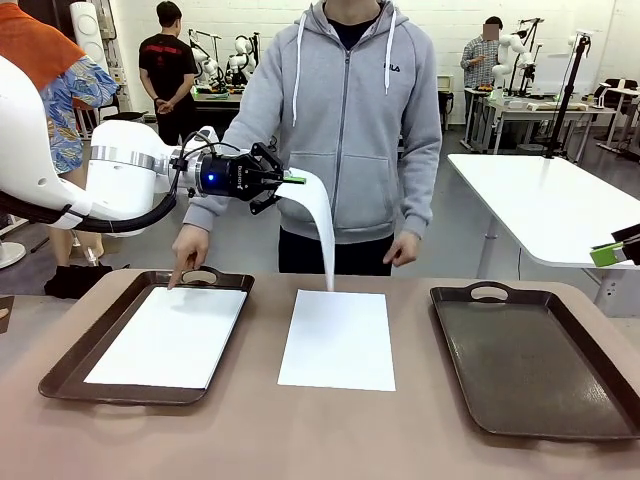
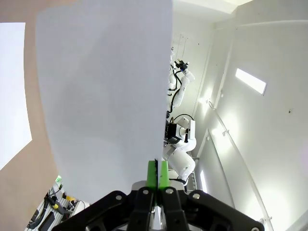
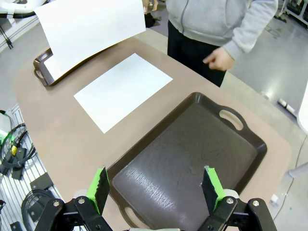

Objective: Sort the A4 documents.
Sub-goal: Place the A4 Paper in the designated Handle tray.

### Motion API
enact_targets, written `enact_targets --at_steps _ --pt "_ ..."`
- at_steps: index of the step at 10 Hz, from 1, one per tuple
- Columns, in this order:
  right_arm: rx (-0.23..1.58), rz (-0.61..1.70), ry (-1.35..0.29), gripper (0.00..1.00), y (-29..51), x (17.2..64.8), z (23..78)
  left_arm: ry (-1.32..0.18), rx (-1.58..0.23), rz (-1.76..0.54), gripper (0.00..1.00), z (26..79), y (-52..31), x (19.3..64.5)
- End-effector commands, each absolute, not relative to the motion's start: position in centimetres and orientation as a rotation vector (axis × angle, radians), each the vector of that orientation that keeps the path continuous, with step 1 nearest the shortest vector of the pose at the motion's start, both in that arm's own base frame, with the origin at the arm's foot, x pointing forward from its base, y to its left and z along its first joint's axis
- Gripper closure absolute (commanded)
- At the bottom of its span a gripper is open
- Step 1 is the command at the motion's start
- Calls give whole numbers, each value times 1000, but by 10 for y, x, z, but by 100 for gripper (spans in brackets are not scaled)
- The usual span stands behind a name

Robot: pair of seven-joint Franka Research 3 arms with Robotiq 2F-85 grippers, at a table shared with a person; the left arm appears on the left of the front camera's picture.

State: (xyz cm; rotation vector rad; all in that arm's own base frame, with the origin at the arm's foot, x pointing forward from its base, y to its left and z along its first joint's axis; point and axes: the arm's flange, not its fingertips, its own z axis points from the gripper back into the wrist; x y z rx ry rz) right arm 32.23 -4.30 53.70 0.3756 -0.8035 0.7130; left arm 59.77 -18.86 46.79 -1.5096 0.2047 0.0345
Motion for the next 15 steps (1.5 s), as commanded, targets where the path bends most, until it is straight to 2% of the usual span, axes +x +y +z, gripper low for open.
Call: enact_targets --at_steps 1,9,10,11,13,15 --pt "400 723 -808 0 -42 324 535 200 -1522 42 100 469 -189 599" --pt "400 723 -808 0 -42 324 535 205 -1510 35 99 468 -189 598" --pt "400 723 -808 0 -42 324 535 95 -1401 -53 99 476 -179 587" --pt "400 723 -808 0 -42 324 535 73 -1308 -91 99 481 -166 577" --pt "400 723 -808 0 -42 324 535 108 -1167 -126 99 478 -131 559" --pt "400 723 -808 0 -42 324 535 100 -1126 -67 99 465 -93 552"
